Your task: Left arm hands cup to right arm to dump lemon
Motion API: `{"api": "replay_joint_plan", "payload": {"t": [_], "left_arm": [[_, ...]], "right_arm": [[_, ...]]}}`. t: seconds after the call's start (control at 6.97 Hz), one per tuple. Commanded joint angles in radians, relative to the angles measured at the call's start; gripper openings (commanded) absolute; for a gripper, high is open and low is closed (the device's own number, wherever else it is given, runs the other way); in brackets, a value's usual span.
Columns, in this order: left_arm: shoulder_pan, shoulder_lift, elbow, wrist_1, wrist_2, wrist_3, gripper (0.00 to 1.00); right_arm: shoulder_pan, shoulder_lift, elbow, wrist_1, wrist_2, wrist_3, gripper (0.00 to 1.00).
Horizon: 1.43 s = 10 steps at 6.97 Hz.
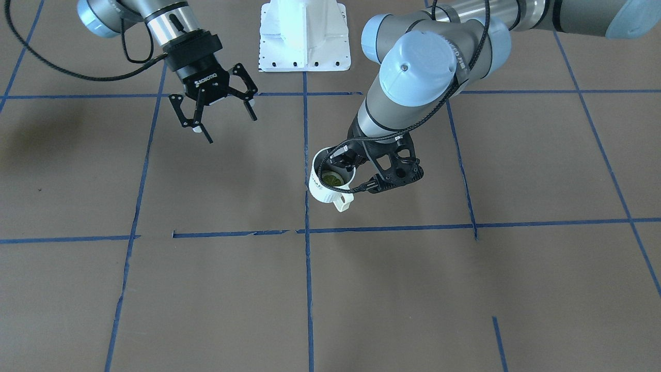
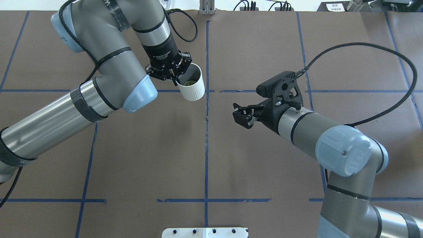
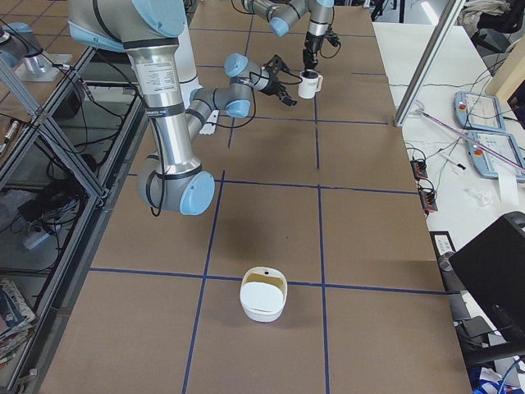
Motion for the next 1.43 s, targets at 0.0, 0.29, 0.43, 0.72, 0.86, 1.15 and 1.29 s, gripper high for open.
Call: {"api": "replay_joint_plan", "payload": {"t": [0.0,0.29,0.43,0.72,0.86,1.15,1.29], "left_arm": [[0.000,-0.013,0.019,0.006,-0.088,0.043,0.00],[0.000,-0.028,0.005,0.006,-0.124,0.047,0.00],[0.000,-0.035,0.007,0.006,-0.136,0.047,0.00],[0.000,-0.044,-0.006,0.009,-0.191,0.041,0.00],[0.000,-0.038,-0.016,0.011,-0.197,0.037,0.00],[0.019,-0.038,-0.033,0.029,-0.211,0.032,0.00],[0.045,-0.038,-0.039,0.029,-0.211,0.031,0.00]], "right_arm": [[-0.077,0.053,-0.033,0.000,-0.129,0.001,1.00],[-0.141,0.095,-0.062,0.002,-0.249,0.002,1.00],[-0.149,0.104,-0.071,0.003,-0.252,0.031,1.00],[-0.152,0.102,-0.082,0.008,-0.252,0.041,1.00],[-0.152,0.102,-0.082,0.008,-0.252,0.041,1.00],[-0.152,0.104,-0.085,0.006,-0.252,0.035,1.00],[-0.152,0.102,-0.087,0.005,-0.254,0.030,1.00]]}}
